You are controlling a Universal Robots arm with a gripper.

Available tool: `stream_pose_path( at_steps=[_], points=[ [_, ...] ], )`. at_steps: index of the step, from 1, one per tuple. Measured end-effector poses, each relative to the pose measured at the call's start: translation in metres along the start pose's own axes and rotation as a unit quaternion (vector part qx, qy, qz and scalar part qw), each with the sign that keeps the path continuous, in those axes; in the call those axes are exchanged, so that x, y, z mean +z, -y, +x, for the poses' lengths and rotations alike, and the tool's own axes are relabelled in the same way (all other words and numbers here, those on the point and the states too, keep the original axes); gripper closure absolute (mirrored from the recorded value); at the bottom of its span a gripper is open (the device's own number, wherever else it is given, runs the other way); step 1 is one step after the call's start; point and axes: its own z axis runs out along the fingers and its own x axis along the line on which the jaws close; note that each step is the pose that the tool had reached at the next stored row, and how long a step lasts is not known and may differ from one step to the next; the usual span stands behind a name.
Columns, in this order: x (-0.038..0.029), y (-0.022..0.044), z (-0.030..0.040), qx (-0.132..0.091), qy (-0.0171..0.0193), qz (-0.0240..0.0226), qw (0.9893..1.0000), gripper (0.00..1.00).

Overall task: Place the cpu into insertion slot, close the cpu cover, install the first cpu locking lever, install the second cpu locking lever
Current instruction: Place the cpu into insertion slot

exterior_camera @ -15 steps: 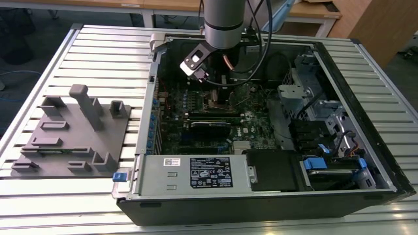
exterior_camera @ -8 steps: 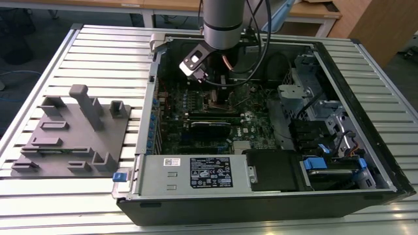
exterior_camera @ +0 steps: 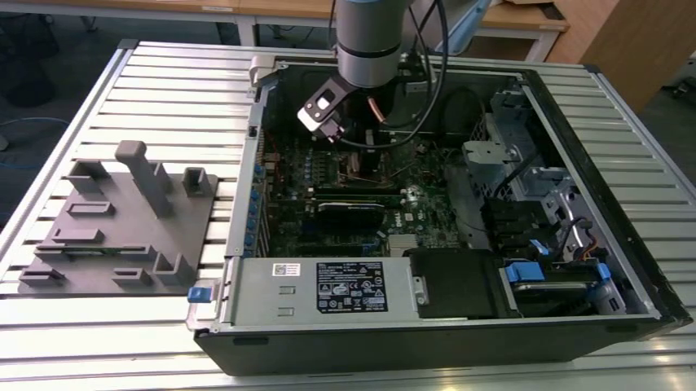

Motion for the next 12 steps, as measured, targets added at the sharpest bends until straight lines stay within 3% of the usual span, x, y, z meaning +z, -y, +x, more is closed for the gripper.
stream_pose_path(
  at_steps=[6, 12],
  points=[
    [0.0064, 0.0012, 0.0005, 0.001, 0.0001, 0.0000, 1.0000, 0.46],
    [0.0101, 0.0027, 0.0004, 0.016, 0.0015, -0.0003, 0.9999, 0.46]
  ],
)
